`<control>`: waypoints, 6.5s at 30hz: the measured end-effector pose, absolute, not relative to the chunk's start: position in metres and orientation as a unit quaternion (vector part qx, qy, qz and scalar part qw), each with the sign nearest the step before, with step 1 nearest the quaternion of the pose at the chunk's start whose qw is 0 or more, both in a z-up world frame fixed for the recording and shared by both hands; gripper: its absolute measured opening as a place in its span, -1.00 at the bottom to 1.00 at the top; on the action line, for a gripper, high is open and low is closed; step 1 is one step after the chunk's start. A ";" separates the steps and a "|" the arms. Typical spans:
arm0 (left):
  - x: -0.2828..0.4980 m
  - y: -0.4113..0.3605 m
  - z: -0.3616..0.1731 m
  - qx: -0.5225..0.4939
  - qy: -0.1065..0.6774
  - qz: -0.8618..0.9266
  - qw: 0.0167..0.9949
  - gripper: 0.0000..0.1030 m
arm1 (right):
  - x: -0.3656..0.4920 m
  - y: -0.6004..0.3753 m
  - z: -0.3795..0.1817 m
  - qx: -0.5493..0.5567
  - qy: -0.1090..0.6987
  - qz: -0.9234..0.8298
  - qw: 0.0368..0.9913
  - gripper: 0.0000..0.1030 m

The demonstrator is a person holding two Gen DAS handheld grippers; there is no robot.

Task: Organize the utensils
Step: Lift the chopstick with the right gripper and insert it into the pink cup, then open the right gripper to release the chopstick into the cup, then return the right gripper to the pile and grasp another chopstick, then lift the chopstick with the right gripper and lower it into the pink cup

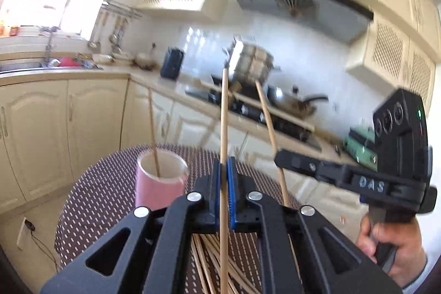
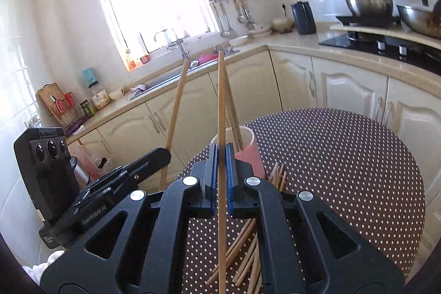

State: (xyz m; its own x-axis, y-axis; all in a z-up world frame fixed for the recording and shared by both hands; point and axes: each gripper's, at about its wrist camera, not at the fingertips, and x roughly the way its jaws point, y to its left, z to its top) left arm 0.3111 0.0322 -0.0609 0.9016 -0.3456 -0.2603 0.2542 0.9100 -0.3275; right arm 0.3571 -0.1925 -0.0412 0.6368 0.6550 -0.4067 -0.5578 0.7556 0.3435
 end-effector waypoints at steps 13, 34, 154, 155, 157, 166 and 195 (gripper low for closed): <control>0.350 0.060 -0.036 -0.161 0.051 -0.095 0.981 -0.90 | 0.378 -0.147 -0.018 0.074 0.131 0.318 0.936 -0.88; 0.433 0.083 -0.068 -0.195 0.014 -0.044 0.980 -0.90 | 0.434 -0.107 -0.046 0.067 0.010 0.332 0.941 -0.88; 0.455 -0.026 -0.206 0.012 0.499 -0.045 0.865 -0.55 | 0.465 -0.122 -0.199 -0.112 0.552 0.211 0.798 -0.75; 0.456 -0.029 -0.206 0.019 0.499 -0.044 0.865 -0.70 | 0.466 -0.122 -0.200 -0.114 0.555 0.215 0.796 -0.77; 0.459 -0.029 -0.206 0.018 0.500 -0.044 0.865 -0.89 | 0.473 -0.124 -0.201 -0.109 0.560 0.218 0.792 -0.82; 0.449 -0.021 -0.206 -0.011 0.488 -0.067 0.870 -0.90 | 0.479 -0.145 -0.205 -0.069 0.549 0.228 0.801 -0.87; 0.338 -0.023 -0.068 -0.047 0.218 -0.131 0.966 -0.90 | 0.384 -0.218 -0.063 0.063 0.297 0.289 0.908 -0.87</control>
State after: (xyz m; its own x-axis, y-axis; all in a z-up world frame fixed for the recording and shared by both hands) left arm 0.3380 -0.0229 -0.0685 0.8705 -0.2725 -0.4098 0.2317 0.9616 -0.1471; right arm 0.3840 -0.2185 -0.0630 0.6558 0.5628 -0.5032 -0.4875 0.8246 0.2869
